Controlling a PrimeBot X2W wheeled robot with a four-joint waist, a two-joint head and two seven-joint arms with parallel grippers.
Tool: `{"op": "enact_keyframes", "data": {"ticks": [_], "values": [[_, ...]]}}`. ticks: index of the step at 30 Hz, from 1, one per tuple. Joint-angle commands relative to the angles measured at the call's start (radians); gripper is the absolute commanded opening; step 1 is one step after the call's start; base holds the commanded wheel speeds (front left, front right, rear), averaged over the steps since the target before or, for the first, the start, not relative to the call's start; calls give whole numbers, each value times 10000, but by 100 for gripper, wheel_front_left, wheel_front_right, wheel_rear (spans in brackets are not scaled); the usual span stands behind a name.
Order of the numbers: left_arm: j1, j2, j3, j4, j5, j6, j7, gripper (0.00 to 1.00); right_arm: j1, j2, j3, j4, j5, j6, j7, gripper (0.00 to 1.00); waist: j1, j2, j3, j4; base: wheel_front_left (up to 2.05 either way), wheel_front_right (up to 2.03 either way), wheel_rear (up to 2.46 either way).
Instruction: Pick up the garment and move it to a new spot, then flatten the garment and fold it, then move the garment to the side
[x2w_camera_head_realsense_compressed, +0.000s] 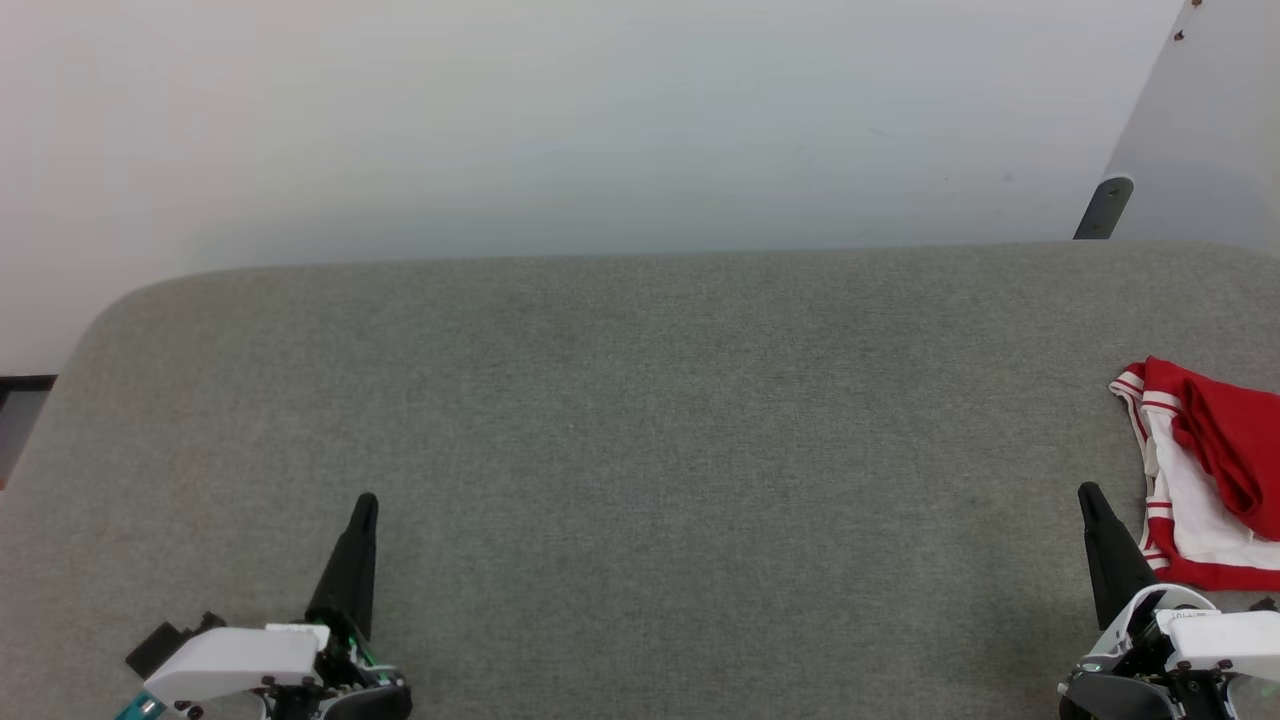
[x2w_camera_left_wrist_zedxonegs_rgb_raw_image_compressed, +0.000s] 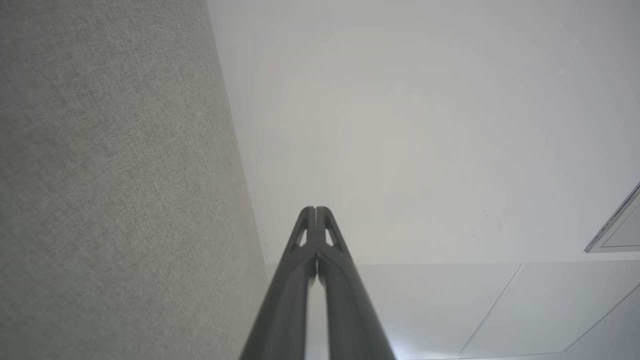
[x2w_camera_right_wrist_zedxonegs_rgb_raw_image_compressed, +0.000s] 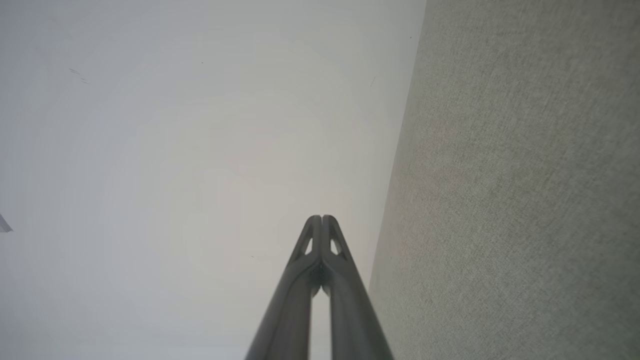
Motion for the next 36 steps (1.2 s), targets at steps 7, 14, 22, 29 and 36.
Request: {"op": "enact_keyframes", "data": {"ticks": [7, 14, 22, 29, 36], "values": [[-97, -2, 22, 13, -34, -32, 32, 0, -32, 36, 5, -2, 37, 4, 26, 0, 0, -1, 0, 0, 0, 0, 0], [-97, -2, 21, 12, -34, -32, 31, 0, -32, 37, 7, -2, 39, 4, 25, 0, 0, -1, 0, 0, 0, 0, 0], [-97, -2, 20, 12, -35, -32, 31, 0, -32, 37, 6, -2, 40, 4, 25, 0, 0, -1, 0, 0, 0, 0, 0], [-97, -2, 21, 12, -33, -32, 30, 0, -32, 37, 6, -2, 40, 4, 25, 0, 0, -1, 0, 0, 0, 0, 0], [-97, -2, 21, 11, -34, -32, 30, 0, -32, 37, 7, -2, 40, 4, 24, 0, 0, -1, 0, 0, 0, 0, 0]]}}
